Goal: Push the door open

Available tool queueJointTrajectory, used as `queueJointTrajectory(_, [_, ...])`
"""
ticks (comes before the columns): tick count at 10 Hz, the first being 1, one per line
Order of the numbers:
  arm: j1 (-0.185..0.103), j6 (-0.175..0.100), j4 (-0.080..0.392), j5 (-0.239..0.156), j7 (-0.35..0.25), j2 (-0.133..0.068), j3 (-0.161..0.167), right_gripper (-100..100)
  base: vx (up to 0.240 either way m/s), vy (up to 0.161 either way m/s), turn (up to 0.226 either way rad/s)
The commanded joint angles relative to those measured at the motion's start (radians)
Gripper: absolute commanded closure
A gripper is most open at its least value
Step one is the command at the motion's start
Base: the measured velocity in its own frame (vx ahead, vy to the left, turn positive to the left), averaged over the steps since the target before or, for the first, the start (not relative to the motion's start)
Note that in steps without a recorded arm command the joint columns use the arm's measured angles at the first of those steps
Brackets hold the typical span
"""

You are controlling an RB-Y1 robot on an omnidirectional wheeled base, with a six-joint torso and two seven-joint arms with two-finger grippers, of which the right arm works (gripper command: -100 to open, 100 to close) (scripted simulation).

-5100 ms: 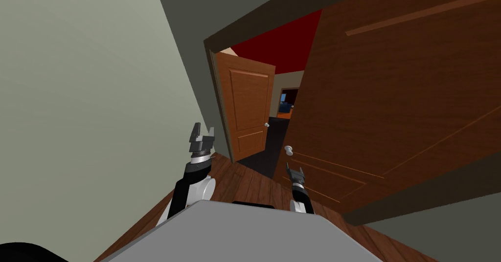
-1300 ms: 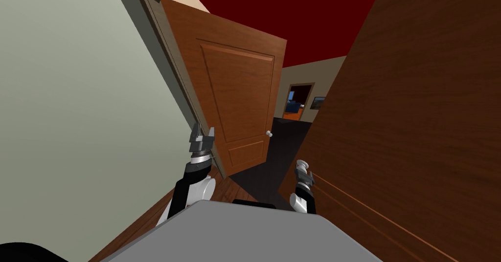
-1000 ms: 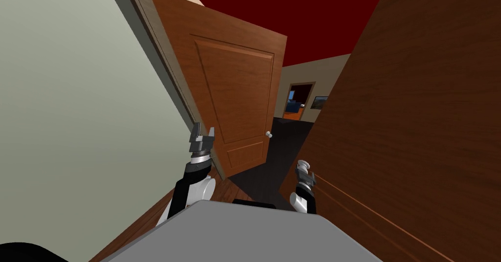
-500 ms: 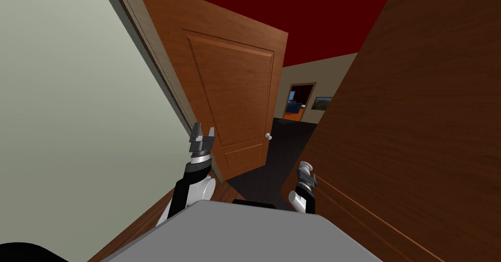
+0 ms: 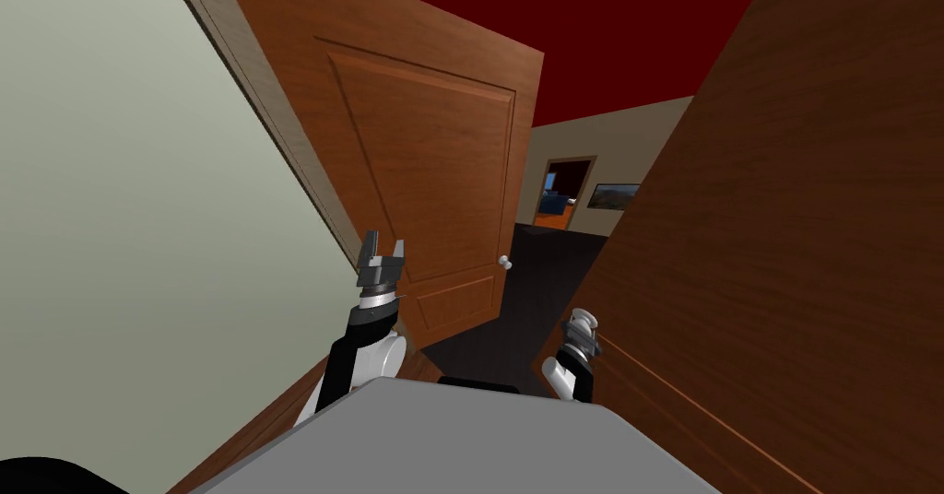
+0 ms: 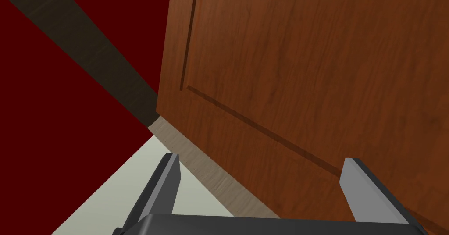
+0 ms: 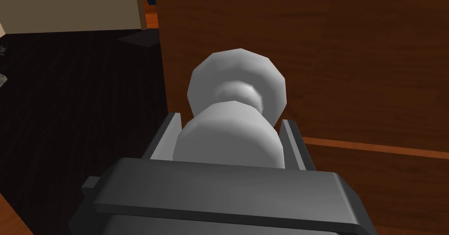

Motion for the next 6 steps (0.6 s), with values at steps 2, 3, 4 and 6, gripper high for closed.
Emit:
queueJointTrajectory(2, [-0.009,-0.021,0.003,-0.025,0.03,0.011,-0.047,100,0.132,-0.055,-0.009])
queueJointTrajectory(3, [-0.013,-0.024,0.006,-0.03,0.038,0.018,-0.056,100,0.189,-0.062,-0.007])
queueJointTrajectory(4, [-0.017,-0.027,0.009,-0.036,0.045,0.025,-0.066,100,0.214,-0.048,-0.026])
queueJointTrajectory(6, [-0.021,-0.041,0.014,-0.057,0.06,-0.005,-0.09,100,0.033,-0.054,0.111])
